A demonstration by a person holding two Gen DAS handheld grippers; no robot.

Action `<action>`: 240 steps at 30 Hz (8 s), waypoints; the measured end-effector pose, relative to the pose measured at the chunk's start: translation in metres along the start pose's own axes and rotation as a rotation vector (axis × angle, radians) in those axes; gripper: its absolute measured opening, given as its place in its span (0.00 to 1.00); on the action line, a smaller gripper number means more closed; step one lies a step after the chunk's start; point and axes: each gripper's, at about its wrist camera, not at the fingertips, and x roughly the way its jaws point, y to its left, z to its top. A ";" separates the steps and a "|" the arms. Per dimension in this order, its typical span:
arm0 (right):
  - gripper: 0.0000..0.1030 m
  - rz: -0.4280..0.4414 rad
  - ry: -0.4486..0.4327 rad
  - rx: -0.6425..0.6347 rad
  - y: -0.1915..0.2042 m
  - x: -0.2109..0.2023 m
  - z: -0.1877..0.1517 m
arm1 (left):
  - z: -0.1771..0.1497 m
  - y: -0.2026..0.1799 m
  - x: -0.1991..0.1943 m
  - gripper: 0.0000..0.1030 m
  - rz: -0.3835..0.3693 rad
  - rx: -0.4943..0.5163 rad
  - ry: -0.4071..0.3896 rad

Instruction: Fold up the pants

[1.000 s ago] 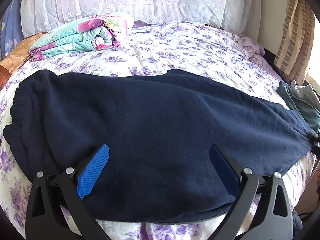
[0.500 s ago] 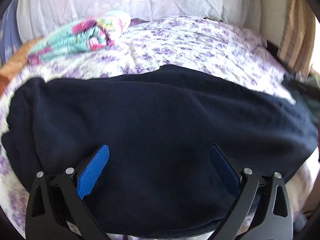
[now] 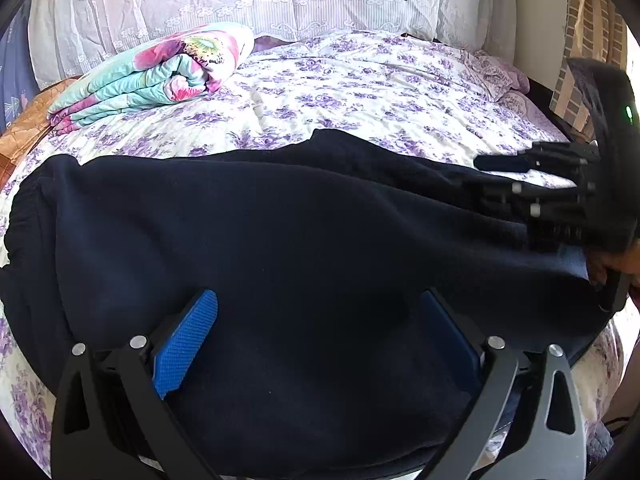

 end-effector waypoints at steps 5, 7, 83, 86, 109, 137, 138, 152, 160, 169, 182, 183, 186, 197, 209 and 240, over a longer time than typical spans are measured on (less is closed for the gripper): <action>0.34 0.028 0.081 -0.057 0.012 0.024 0.005 | 0.000 0.000 0.000 0.95 -0.001 -0.001 0.000; 0.22 0.020 0.104 -0.095 0.021 0.029 0.001 | 0.000 0.000 0.000 0.95 -0.002 -0.002 0.000; 0.87 0.052 -0.233 1.241 -0.094 -0.199 -0.292 | -0.011 -0.030 0.005 0.96 0.078 0.073 0.049; 0.87 0.086 -0.262 1.287 -0.103 -0.194 -0.296 | -0.011 -0.032 0.005 0.96 0.072 0.070 0.050; 0.17 -0.113 -0.385 1.087 -0.115 -0.175 -0.306 | -0.012 -0.039 -0.005 0.96 0.124 0.054 0.068; 0.19 -0.319 -0.367 0.777 -0.083 -0.193 -0.218 | -0.011 0.056 -0.058 0.96 0.365 -0.038 -0.083; 0.19 -0.340 -0.356 0.708 -0.074 -0.190 -0.198 | -0.018 0.086 -0.059 0.96 0.307 -0.142 -0.061; 0.19 -0.254 -0.052 -0.093 0.109 -0.035 -0.056 | -0.051 0.162 -0.068 0.95 -0.039 -0.543 -0.111; 0.19 -0.301 -0.134 -0.179 0.123 -0.062 -0.055 | -0.060 0.165 -0.069 0.95 -0.052 -0.554 -0.122; 0.49 -0.276 0.016 -0.331 0.152 -0.040 -0.065 | -0.061 0.164 -0.069 0.95 -0.047 -0.550 -0.117; 0.65 -0.263 0.074 0.033 0.056 -0.038 -0.036 | -0.060 0.166 -0.067 0.95 -0.044 -0.547 -0.113; 0.65 -0.273 0.094 0.043 0.051 -0.025 -0.033 | -0.060 0.166 -0.066 0.95 -0.041 -0.546 -0.111; 0.71 -0.225 0.134 0.111 0.040 -0.001 -0.022 | -0.060 0.166 -0.065 0.95 -0.038 -0.543 -0.107; 0.72 -0.213 -0.057 0.203 0.024 -0.058 -0.029 | -0.060 0.166 -0.065 0.95 -0.037 -0.545 -0.109; 0.76 -0.134 0.086 0.341 -0.016 0.014 -0.007 | -0.059 0.165 -0.063 0.95 -0.020 -0.534 -0.092; 0.94 -0.140 -0.171 0.239 0.015 -0.109 -0.104 | -0.033 0.172 -0.038 0.96 0.026 -0.496 0.058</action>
